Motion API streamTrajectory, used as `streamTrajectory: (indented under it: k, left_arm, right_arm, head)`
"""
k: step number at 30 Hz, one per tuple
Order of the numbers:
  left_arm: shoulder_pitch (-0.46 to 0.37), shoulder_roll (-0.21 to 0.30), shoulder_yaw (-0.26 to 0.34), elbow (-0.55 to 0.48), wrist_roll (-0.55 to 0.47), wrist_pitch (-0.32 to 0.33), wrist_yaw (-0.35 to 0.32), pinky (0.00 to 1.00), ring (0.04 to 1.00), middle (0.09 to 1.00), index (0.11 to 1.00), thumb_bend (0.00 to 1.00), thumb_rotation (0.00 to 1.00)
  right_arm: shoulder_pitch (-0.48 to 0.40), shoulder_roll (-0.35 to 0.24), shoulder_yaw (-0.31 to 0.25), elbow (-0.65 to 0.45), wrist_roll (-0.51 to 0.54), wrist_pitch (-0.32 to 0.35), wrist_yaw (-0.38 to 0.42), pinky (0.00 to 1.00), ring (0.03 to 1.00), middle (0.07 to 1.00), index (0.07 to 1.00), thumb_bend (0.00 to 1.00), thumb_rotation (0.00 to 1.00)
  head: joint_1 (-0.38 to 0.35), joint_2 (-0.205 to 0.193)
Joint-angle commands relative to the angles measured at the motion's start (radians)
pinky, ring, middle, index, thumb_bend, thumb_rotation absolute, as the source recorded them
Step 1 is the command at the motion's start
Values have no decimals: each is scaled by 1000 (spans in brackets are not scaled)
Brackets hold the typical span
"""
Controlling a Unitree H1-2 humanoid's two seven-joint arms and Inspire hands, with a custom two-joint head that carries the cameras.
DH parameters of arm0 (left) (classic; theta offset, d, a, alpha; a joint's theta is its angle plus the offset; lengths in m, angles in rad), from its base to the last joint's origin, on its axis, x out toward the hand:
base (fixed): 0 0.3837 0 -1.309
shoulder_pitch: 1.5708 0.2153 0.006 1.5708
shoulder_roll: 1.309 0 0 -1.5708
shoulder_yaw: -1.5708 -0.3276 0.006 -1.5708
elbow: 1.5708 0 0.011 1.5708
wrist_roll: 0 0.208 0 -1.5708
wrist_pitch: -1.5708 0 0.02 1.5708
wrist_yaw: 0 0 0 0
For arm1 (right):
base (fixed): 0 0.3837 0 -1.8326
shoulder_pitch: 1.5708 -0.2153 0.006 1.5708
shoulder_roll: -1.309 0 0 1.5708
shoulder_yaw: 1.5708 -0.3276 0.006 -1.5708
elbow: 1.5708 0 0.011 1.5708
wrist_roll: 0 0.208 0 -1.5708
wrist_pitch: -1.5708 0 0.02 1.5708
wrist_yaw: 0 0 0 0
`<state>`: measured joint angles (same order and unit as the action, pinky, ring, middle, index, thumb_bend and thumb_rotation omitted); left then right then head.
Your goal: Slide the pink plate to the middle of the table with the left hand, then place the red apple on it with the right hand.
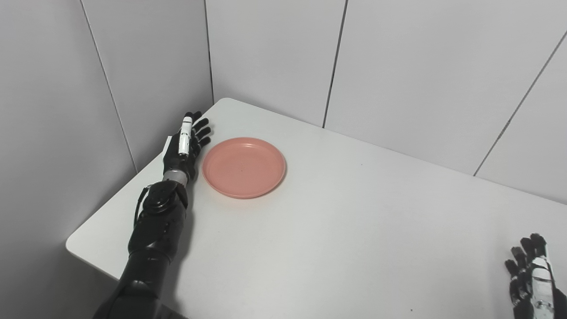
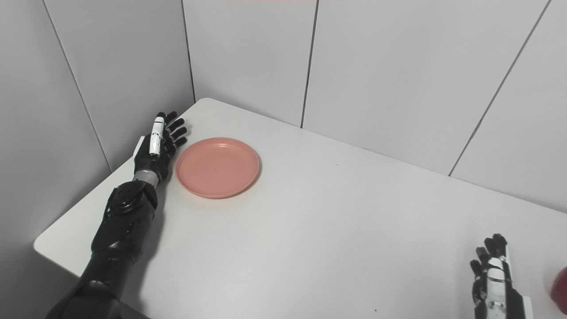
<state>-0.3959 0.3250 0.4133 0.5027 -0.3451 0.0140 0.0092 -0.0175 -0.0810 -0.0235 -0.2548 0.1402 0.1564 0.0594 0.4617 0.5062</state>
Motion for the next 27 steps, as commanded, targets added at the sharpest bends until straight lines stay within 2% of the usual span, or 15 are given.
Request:
streamTrajectory:
  k: [1,16,21,27]
  left_arm:
    - [-9,0,-5,-7,-4,10,1,882,881,878,864,363,1000]
    - [-13,-11,-15,-25,-25,44,-1,856,877,886,871,368,1000]
    - [-7,-19,-14,-35,-32,40,-9,869,885,890,874,367,1000]
    - [13,-39,-30,-83,-28,68,-12,905,896,900,890,353,1000]
  right_arm:
    - [-17,0,-4,-39,1,9,-1,1000,1000,1000,1000,0,1000]
    - [-16,7,-5,-44,0,16,-3,1000,1000,1000,1000,0,1000]
    - [-18,7,-5,-36,-4,4,-2,1000,1000,1000,1000,0,1000]
    - [-17,5,-5,-32,0,0,3,1000,1000,1000,1000,0,1000]
  head:
    - [-1,1]
    - [-6,4]
    - [-8,5]
    - [-11,6]
